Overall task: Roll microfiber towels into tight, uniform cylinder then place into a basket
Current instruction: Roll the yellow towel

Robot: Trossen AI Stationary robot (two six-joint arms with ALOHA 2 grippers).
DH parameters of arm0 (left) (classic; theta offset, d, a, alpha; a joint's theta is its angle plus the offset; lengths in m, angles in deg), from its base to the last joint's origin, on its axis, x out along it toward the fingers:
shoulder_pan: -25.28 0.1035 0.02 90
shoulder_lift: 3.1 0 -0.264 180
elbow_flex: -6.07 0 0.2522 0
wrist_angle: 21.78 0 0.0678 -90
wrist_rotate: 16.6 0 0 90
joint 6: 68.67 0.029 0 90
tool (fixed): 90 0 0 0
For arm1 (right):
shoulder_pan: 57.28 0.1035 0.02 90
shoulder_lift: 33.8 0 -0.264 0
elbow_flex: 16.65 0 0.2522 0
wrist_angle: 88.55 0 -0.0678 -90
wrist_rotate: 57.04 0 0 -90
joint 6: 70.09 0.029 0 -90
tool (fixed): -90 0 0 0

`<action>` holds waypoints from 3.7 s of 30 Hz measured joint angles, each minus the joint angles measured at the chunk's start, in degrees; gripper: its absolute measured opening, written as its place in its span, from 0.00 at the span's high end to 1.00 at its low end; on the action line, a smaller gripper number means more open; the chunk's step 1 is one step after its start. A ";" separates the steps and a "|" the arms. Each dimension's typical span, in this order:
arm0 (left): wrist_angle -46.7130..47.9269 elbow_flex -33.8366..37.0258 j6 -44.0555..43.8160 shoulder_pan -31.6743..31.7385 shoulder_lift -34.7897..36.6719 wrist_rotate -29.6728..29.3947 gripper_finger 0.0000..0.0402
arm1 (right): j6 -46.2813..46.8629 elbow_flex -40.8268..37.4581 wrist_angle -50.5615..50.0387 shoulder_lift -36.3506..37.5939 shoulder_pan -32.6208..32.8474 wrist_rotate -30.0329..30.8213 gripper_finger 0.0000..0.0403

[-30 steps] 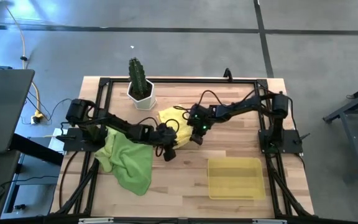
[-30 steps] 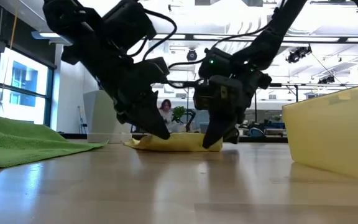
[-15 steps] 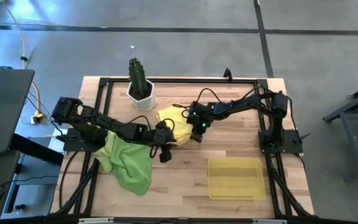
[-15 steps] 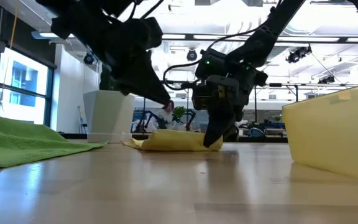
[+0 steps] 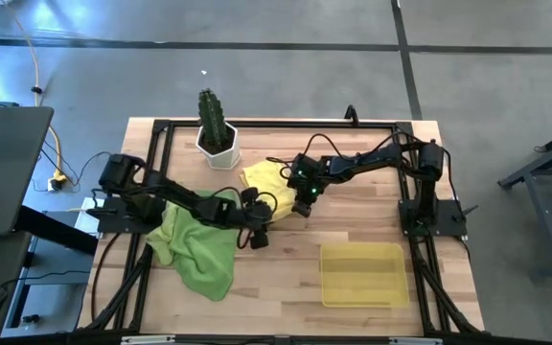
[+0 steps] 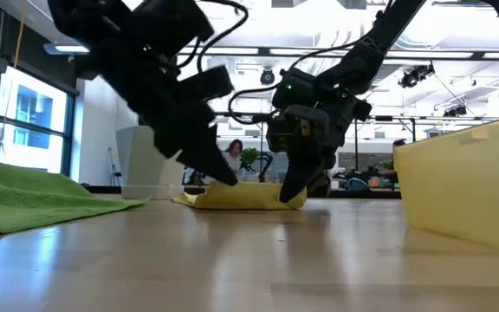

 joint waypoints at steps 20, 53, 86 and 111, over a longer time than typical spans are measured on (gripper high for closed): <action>-0.50 0.92 -12.72 0.77 -3.75 6.16 0.97 | -8.54 0.02 -0.78 0.77 0.00 0.00 0.93; -22.08 10.31 -33.28 6.21 -3.90 26.31 1.00 | -55.47 -6.75 0.52 12.43 9.31 11.59 0.72; -21.99 10.61 -34.41 6.14 -2.07 26.95 1.00 | -49.26 -6.58 3.77 5.10 8.98 18.24 0.52; -6.14 10.66 -18.54 5.39 8.13 30.20 0.65 | -32.15 -6.60 2.25 3.19 6.70 12.81 0.99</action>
